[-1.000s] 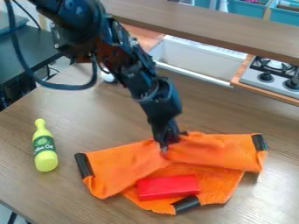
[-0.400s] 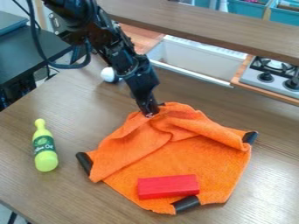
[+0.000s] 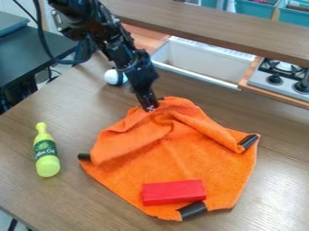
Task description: Unfold the cloth from top right to bottom left
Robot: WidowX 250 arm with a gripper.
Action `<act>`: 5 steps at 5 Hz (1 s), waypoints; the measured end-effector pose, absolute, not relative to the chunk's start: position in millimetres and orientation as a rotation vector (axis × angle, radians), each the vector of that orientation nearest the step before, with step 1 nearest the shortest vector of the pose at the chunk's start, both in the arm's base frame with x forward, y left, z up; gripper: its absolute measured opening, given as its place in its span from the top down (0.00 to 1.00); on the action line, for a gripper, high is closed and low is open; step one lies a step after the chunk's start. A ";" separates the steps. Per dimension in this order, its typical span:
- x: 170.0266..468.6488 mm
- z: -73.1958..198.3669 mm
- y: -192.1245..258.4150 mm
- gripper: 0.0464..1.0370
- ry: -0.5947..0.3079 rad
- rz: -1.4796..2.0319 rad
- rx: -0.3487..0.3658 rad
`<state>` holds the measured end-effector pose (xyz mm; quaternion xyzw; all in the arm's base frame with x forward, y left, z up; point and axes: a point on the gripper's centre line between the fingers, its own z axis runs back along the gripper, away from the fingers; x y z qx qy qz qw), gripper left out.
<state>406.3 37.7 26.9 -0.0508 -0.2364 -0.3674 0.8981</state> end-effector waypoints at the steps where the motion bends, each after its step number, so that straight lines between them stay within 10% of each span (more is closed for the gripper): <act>1: 413.4 19.2 54.9 0.97 -0.490 -0.666 -0.126; 5: 435.5 19.0 81.6 0.96 -0.490 -0.596 -0.129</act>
